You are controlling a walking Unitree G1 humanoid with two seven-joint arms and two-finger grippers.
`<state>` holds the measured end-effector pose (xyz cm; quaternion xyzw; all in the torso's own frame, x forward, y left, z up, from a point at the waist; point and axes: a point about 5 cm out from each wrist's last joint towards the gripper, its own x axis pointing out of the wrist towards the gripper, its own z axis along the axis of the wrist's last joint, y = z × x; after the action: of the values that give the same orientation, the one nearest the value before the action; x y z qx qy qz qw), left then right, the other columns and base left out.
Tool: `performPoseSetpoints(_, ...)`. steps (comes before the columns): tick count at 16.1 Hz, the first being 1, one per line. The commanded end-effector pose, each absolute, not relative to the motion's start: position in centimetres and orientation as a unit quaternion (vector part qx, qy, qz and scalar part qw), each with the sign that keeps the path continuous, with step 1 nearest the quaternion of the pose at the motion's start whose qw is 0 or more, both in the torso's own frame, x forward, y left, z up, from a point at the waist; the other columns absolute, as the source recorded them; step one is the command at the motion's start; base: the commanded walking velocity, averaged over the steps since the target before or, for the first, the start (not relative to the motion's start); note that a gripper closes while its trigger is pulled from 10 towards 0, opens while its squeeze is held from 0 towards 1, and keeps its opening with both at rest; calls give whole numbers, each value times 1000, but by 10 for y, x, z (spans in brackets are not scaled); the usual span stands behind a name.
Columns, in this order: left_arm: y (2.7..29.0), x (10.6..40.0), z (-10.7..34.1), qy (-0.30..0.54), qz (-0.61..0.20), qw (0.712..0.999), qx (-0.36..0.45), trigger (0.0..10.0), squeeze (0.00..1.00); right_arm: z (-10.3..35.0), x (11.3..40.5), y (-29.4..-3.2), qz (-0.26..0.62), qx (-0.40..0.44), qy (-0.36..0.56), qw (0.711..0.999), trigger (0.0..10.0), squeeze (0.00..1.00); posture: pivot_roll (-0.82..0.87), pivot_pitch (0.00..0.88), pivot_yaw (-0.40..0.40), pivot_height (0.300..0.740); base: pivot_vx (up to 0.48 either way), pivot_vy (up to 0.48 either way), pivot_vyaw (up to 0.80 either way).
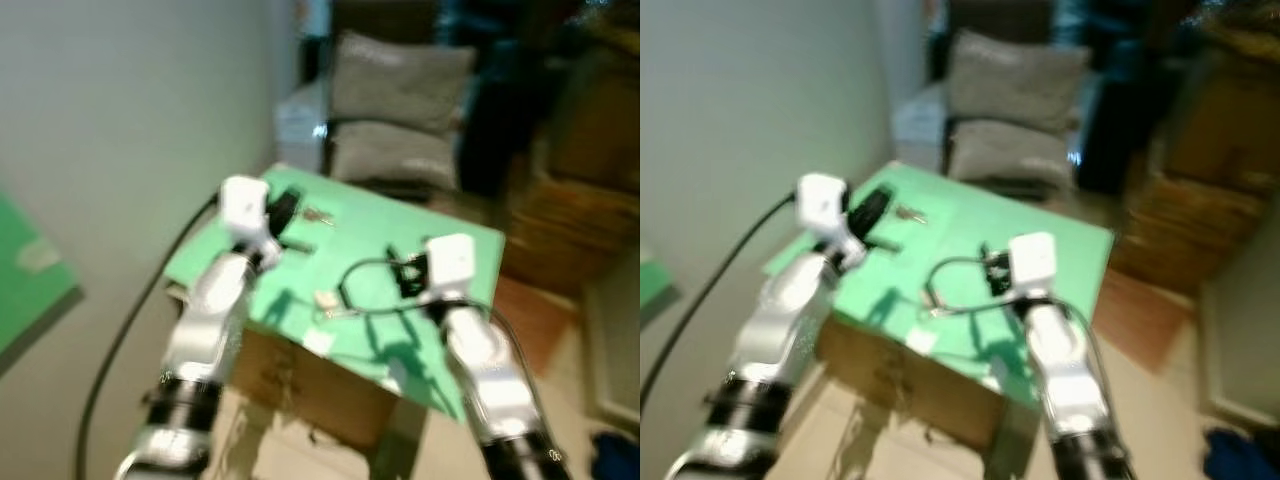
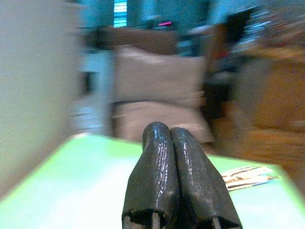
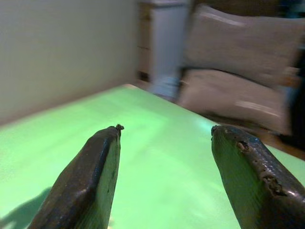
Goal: Hang keys on a hook
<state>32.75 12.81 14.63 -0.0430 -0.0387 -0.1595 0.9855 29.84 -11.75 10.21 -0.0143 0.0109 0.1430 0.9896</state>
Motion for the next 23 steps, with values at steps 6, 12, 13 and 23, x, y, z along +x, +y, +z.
performPoseSetpoints(6,143,315,143,-35,-91,994,-44,10000,0,96,299,-123,155,-10,25,988,10000,47,-24,0,-1,740,-48,287,618)
performPoseSetpoints(12,150,313,146,-44,-62,996,-38,10000,0,98,308,-111,192,-12,23,981,10000,51,33,0,-46,740,0,0,603)
performPoseSetpoints(13,151,311,145,-43,-61,996,-39,10000,0,98,309,-110,197,-12,23,980,10000,55,33,0,-46,740,0,0,600)
performPoseSetpoints(23,154,298,145,-50,-34,998,-16,10000,0,95,310,-92,247,-4,25,969,10000,82,83,0,-76,740,0,0,588)
